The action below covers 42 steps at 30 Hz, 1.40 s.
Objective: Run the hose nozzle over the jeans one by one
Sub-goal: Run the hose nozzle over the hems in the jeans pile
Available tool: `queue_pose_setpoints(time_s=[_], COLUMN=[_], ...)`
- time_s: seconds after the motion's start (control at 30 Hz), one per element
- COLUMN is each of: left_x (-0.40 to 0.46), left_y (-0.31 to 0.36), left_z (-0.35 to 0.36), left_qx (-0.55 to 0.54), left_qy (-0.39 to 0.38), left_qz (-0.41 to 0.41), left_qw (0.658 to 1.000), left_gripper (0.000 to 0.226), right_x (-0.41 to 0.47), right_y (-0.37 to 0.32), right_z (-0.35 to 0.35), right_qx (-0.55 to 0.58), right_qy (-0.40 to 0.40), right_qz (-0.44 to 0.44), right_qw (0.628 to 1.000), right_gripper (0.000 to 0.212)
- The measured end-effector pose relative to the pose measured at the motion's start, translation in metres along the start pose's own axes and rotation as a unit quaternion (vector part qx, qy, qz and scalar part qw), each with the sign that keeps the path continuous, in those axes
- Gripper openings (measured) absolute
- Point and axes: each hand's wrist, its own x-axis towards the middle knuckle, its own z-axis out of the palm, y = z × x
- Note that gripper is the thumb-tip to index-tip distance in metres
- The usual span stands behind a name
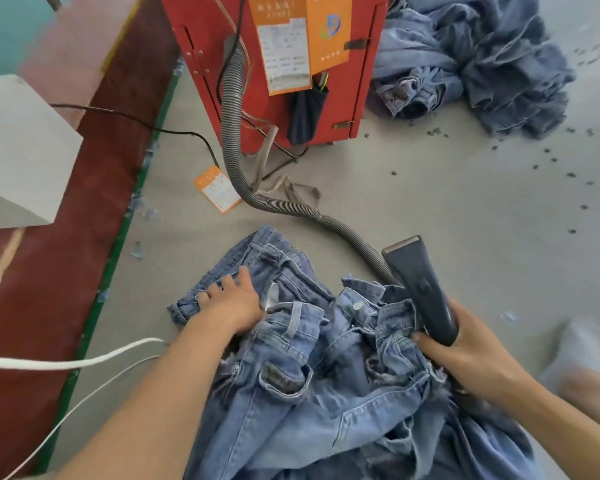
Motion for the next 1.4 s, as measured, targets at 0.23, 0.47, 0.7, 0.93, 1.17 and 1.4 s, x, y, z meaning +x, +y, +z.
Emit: queue_pose_setpoints(time_s=[0.23, 0.47, 0.7, 0.93, 1.17, 1.4], left_x=[-0.07, -0.081, -0.092, -0.106, -0.125, -0.127], left_y=[0.055, 0.063, 0.044, 0.045, 0.058, 0.053], left_z=[-0.001, 0.038, 0.035, 0.053, 0.027, 0.018], left_qx=[-0.295, -0.175, -0.471, -0.503, -0.553, -0.229], left_qy=[-0.178, -0.087, -0.076, 0.029, -0.09, 0.11], left_qz=[0.257, 0.251, 0.194, 0.206, 0.088, 0.15], left_qw=[0.903, 0.948, 0.857, 0.839, 0.824, 0.956], left_gripper=[0.091, 0.107, 0.044, 0.056, 0.064, 0.026], right_x=[-0.008, -0.025, -0.036, -0.039, -0.034, -0.038], right_y=[-0.007, -0.011, -0.012, -0.006, -0.015, -0.039], right_z=[-0.021, -0.035, -0.051, -0.057, -0.057, -0.068], right_qx=[0.031, 0.039, 0.052, 0.018, -0.033, 0.003], right_qy=[0.024, -0.055, -0.125, -0.107, 0.028, -0.106], right_qz=[-0.015, -0.041, -0.051, -0.055, -0.105, -0.128], right_qw=[0.999, 0.997, 0.99, 0.993, 0.993, 0.986], right_gripper=[0.046, 0.035, 0.045, 0.057, 0.054, 0.048])
